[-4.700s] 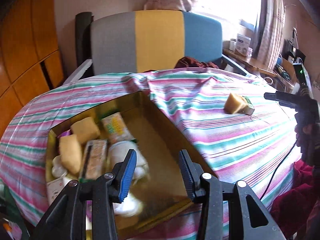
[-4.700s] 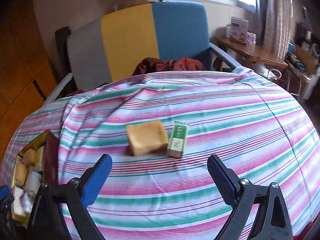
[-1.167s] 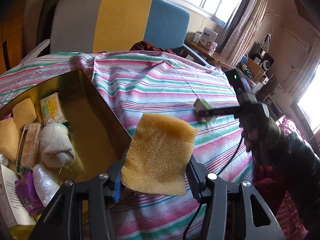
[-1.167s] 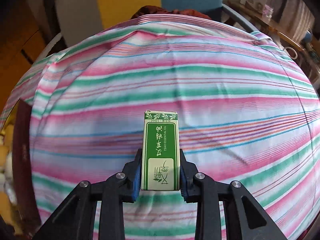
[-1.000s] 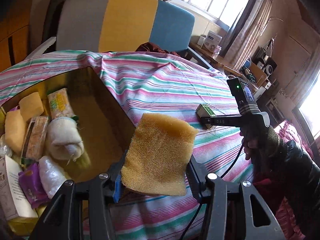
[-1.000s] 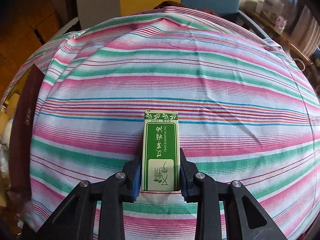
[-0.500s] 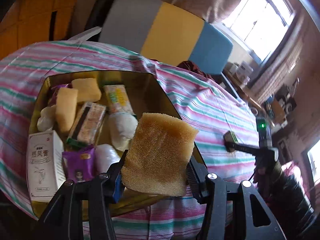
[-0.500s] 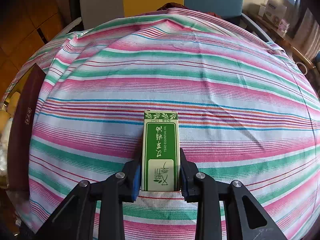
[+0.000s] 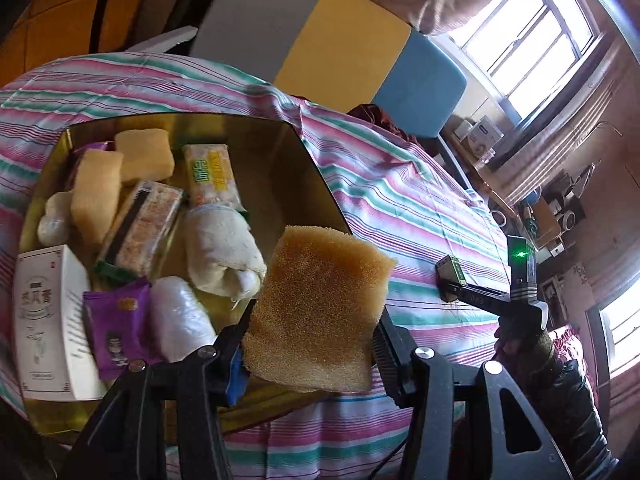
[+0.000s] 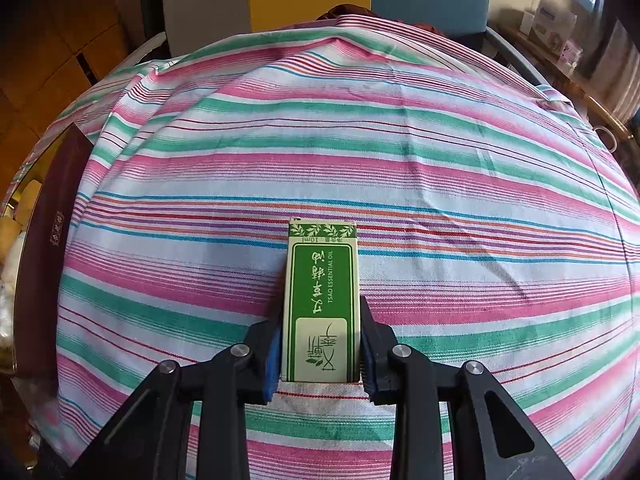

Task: Organize objects
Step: 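Carry the sponge cake into the gold tray and open the left tool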

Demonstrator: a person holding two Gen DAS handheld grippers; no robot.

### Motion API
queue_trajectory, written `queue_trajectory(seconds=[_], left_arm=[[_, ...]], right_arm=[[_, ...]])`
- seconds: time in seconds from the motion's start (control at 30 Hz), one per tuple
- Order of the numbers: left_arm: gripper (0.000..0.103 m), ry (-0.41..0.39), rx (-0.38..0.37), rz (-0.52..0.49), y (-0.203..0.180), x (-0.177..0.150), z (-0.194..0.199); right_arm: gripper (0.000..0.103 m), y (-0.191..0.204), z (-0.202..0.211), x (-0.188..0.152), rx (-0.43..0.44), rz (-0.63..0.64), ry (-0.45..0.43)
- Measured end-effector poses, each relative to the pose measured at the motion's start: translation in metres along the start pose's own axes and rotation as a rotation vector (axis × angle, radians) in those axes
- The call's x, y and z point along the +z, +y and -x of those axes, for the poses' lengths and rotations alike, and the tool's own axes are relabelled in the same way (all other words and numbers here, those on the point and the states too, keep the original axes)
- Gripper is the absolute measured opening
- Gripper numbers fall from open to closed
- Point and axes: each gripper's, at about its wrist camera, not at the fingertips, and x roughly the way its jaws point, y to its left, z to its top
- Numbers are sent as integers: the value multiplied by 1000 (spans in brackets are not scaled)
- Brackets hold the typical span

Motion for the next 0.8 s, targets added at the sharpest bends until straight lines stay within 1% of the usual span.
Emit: queue_trajectory(seconds=[0.13, 0.23, 0.37, 0.43, 0.63, 0.8], left_arm=[[52, 13, 32, -29, -5, 3, -15], [52, 47, 48, -45, -5, 2, -29], [52, 101, 95, -110, -10, -2, -50], [53, 116, 115, -127, -11, -4, -60], [56, 117, 168, -203, -20, -10, -65], [62, 118, 206, -223, -18, -17, -64]], right_arm=[[32, 2, 0, 1, -10, 15, -4], [32, 2, 0, 1, -9, 16, -4], [33, 3, -1, 1, -11, 20, -4], [33, 3, -1, 1, -11, 22, -4], [33, 2, -1, 2, -9, 22, -4], [33, 2, -2, 3, -9, 26, -5]])
